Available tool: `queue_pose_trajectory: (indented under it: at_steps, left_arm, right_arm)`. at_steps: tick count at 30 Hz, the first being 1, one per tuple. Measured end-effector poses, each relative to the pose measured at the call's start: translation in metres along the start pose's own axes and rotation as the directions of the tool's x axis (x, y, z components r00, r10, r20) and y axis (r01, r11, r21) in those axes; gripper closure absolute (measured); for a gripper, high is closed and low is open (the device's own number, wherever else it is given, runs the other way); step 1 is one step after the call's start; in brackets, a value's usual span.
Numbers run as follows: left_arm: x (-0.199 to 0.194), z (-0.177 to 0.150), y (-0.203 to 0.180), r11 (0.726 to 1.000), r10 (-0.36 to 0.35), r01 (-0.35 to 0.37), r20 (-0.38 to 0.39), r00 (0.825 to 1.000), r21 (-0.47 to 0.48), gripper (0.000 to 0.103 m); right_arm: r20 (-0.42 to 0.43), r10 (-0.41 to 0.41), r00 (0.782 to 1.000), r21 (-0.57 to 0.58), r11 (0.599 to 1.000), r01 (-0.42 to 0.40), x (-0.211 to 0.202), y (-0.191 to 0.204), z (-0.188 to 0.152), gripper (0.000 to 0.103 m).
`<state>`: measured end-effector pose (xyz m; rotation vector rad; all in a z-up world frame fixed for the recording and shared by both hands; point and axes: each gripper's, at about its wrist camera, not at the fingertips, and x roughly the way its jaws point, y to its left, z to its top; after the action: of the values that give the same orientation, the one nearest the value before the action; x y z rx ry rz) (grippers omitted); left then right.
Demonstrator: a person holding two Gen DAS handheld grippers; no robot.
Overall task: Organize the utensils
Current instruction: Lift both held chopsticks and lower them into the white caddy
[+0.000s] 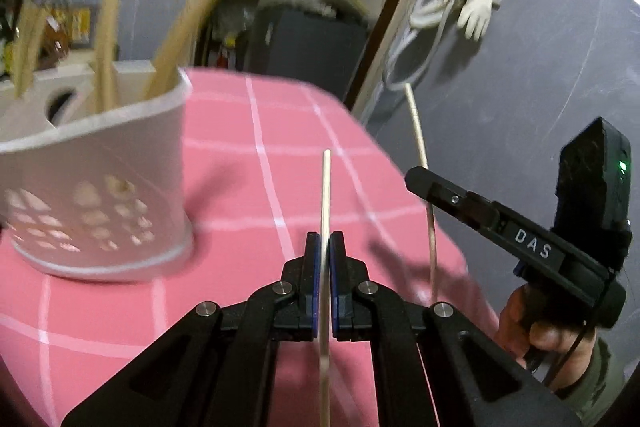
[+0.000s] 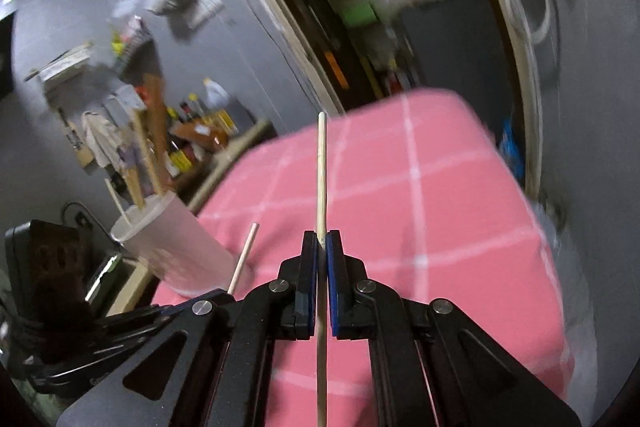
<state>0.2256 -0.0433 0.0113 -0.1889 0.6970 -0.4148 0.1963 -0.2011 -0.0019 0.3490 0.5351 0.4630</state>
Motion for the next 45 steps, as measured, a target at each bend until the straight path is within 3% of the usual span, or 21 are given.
queue_pose_trajectory:
  at_steps: [6, 13, 23, 27, 29, 31, 36, 45]
  left_arm:
    - [-0.039, 0.007, -0.002, 0.999, 0.026, -0.029, 0.192, 0.981, 0.016, 0.101]
    - [-0.069, 0.018, 0.012, 0.998, 0.055, -0.058, 0.315, 0.948, -0.001, 0.100]
    - [-0.112, 0.047, 0.079, 0.993, 0.108, -0.078, 0.470, 0.876, -0.084, 0.100]
    - [-0.123, 0.056, 0.112, 0.985, 0.153, -0.087, 0.542, 0.827, -0.146, 0.100]
    - [-0.128, 0.062, 0.128, 0.979, 0.174, -0.075, 0.589, 0.789, -0.189, 0.101]
    - [-0.133, 0.069, 0.143, 0.975, 0.191, -0.079, 0.610, 0.769, -0.207, 0.100]
    - [-0.132, 0.075, 0.163, 0.965, 0.240, -0.110, 0.637, 0.732, -0.237, 0.100]
    - [-0.141, 0.067, 0.181, 0.935, 0.339, -0.147, 0.696, 0.633, -0.322, 0.100]
  right_arm:
    - [0.129, 0.052, 0.990, -0.044, 0.998, -0.046, -0.006, 0.035, 0.009, 0.100]
    - [0.250, 0.118, 0.961, -0.059, 0.993, -0.107, 0.006, 0.076, 0.023, 0.100]
    - [0.364, 0.200, 0.910, -0.122, 0.978, -0.166, 0.034, 0.123, 0.044, 0.100]
    - [0.417, 0.233, 0.879, -0.162, 0.970, -0.180, 0.044, 0.134, 0.049, 0.100]
    - [0.439, 0.238, 0.866, -0.185, 0.968, -0.172, 0.051, 0.139, 0.049, 0.100]
    - [0.459, 0.244, 0.854, -0.200, 0.965, -0.168, 0.056, 0.141, 0.048, 0.100]
    - [0.483, 0.236, 0.843, -0.228, 0.964, -0.139, 0.068, 0.140, 0.040, 0.100]
    - [0.490, 0.219, 0.844, -0.233, 0.966, -0.115, 0.076, 0.135, 0.037, 0.100]
